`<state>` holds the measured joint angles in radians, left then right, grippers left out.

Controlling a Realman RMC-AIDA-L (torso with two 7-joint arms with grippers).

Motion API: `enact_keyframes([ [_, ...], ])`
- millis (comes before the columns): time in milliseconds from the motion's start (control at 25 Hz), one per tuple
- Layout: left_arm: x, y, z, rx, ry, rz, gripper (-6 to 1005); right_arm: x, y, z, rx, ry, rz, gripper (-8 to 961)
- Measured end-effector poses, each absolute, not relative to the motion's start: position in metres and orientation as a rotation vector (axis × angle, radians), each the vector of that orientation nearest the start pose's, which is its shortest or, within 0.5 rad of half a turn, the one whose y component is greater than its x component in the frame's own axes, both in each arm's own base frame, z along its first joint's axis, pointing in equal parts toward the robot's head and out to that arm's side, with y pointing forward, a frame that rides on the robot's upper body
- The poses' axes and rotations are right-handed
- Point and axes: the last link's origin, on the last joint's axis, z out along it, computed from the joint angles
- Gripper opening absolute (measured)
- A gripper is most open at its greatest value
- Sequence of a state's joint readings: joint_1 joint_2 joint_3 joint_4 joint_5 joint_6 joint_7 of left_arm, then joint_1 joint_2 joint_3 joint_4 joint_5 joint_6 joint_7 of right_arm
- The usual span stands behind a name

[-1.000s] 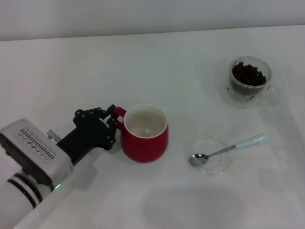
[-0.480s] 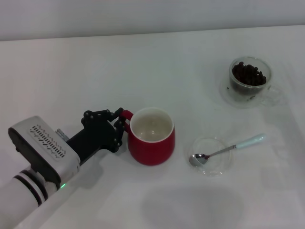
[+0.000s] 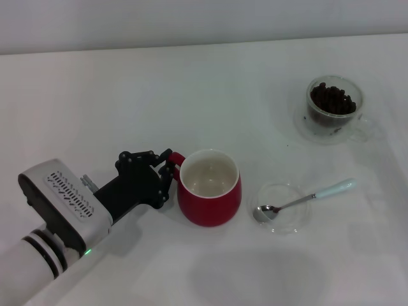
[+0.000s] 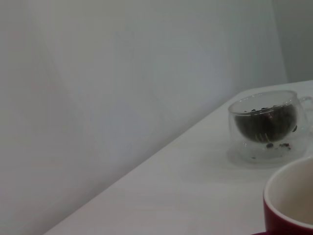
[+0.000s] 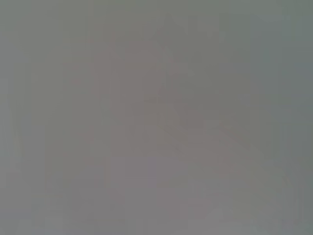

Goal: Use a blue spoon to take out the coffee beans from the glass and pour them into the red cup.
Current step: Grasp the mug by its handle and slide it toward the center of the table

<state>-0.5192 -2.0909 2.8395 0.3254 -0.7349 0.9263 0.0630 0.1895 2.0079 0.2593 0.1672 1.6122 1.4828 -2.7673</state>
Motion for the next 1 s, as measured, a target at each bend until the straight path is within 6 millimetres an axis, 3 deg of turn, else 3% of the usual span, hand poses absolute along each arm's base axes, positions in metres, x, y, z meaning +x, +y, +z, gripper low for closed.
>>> enact_keyframes([
  [640, -0.263, 0.293, -0.136, -2.354, -0.084, -0.476, 268, 0.399, 0.227, 0.045, -1.221, 0.694, 0.836, 840],
  [1000, -0.273, 0.274, -0.125, -2.283, -0.046, -0.529, 420, 0.399, 0.226, 0.045, -1.22, 0.695, 0.835, 838],
])
